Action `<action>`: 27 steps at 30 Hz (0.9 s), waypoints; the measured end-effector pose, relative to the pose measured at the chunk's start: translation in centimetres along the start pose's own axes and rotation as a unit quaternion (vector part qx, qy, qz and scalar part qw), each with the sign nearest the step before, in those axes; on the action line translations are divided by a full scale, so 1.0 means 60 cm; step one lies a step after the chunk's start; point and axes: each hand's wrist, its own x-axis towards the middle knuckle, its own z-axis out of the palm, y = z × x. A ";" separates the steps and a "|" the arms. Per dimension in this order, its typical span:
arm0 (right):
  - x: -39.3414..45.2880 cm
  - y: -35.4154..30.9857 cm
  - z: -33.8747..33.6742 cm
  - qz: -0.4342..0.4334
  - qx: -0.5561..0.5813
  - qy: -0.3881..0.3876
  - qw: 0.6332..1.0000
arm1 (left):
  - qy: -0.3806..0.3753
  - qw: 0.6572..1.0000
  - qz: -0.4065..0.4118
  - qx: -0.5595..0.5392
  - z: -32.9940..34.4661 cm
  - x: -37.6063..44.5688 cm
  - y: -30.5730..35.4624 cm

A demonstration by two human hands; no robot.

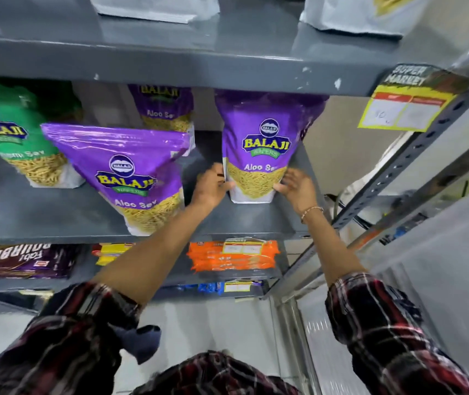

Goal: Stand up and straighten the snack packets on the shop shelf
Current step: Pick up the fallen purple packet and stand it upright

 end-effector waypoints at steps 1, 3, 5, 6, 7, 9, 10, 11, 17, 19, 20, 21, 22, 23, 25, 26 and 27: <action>-0.007 0.003 -0.002 0.008 0.019 0.003 1.000 | 0.006 1.000 0.001 -0.009 0.000 -0.012 0.007; -0.026 0.006 -0.006 0.021 0.046 0.003 0.999 | 0.015 1.000 0.010 -0.010 0.003 -0.036 0.015; -0.051 0.007 -0.010 0.029 0.050 0.006 0.998 | 0.019 0.999 0.028 0.000 0.007 -0.059 0.010; -0.064 0.010 -0.013 0.027 0.051 0.005 0.998 | 0.017 0.999 0.034 0.001 0.008 -0.072 0.008; -0.079 0.009 -0.016 0.026 0.052 0.002 0.998 | 0.016 0.999 0.042 -0.001 0.010 -0.084 0.004; -0.104 0.013 -0.020 0.026 0.059 0.001 0.998 | 0.009 0.999 0.048 -0.017 0.013 -0.106 0.000; -0.114 0.016 -0.022 0.025 0.066 0.000 0.998 | 0.004 0.998 0.049 -0.025 0.014 -0.116 -0.002; -0.124 0.016 -0.023 0.023 0.068 0.002 0.997 | 0.001 0.998 0.050 -0.035 0.015 -0.126 -0.002; -0.155 0.010 -0.026 0.010 0.059 0.013 0.998 | 0.017 0.998 0.051 -0.036 0.026 -0.149 -0.006; -0.161 0.006 -0.027 0.012 0.058 0.012 0.998 | 0.020 0.998 0.051 -0.036 0.026 -0.153 -0.006; -0.165 0.007 -0.027 0.011 0.056 0.013 0.998 | 0.016 0.998 0.053 -0.038 0.024 -0.157 -0.006; -0.172 0.009 -0.025 0.004 0.047 0.026 0.999 | 0.013 0.997 0.057 -0.040 0.023 -0.163 -0.005; -0.182 0.013 -0.022 -0.006 0.034 0.059 0.998 | 0.012 0.997 0.061 -0.041 0.020 -0.172 -0.006; -0.197 0.017 -0.014 -0.017 0.017 0.105 0.994 | 0.018 0.997 0.060 -0.044 0.015 -0.182 -0.011; -0.234 0.027 0.023 -0.043 -0.014 0.181 0.982 | 0.040 0.997 0.041 -0.053 -0.004 -0.208 -0.030; -0.255 0.029 0.052 -0.054 -0.026 0.178 0.982 | 0.053 0.997 0.032 -0.048 -0.019 -0.225 -0.046; -0.273 0.027 0.087 -0.059 -0.031 0.155 0.986 | 0.068 0.997 0.026 -0.034 -0.036 -0.242 -0.064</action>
